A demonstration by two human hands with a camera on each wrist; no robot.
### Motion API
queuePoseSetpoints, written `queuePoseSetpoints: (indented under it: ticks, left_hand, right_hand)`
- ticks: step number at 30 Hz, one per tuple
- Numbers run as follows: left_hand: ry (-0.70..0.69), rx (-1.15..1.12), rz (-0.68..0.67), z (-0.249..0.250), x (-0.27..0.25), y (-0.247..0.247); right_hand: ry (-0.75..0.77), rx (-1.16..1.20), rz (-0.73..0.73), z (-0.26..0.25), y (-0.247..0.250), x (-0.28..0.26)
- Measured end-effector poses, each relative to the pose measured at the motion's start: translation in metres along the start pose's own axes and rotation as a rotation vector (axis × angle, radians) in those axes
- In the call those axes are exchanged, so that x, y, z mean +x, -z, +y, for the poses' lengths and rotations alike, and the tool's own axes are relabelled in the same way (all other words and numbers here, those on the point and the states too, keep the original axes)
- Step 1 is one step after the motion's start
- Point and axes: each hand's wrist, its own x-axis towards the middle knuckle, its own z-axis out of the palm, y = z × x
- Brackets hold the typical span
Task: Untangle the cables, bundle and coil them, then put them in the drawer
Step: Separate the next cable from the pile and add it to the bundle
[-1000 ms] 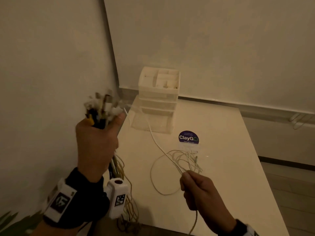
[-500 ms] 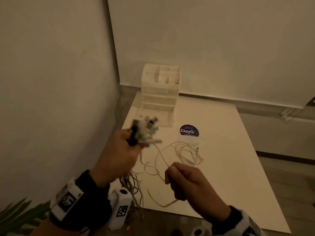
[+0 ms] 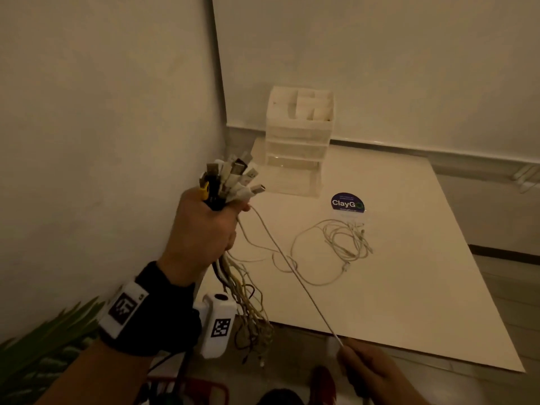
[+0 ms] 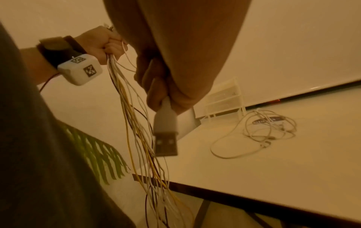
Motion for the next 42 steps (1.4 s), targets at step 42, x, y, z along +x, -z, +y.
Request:
queuePoseSetpoints:
  ticks: [42]
  left_hand:
    - [0.175, -0.409, 0.125, -0.001, -0.008, -0.075]
  right_hand:
    - [-0.574, -0.426, 0.295, 0.071, 0.075, 0.221]
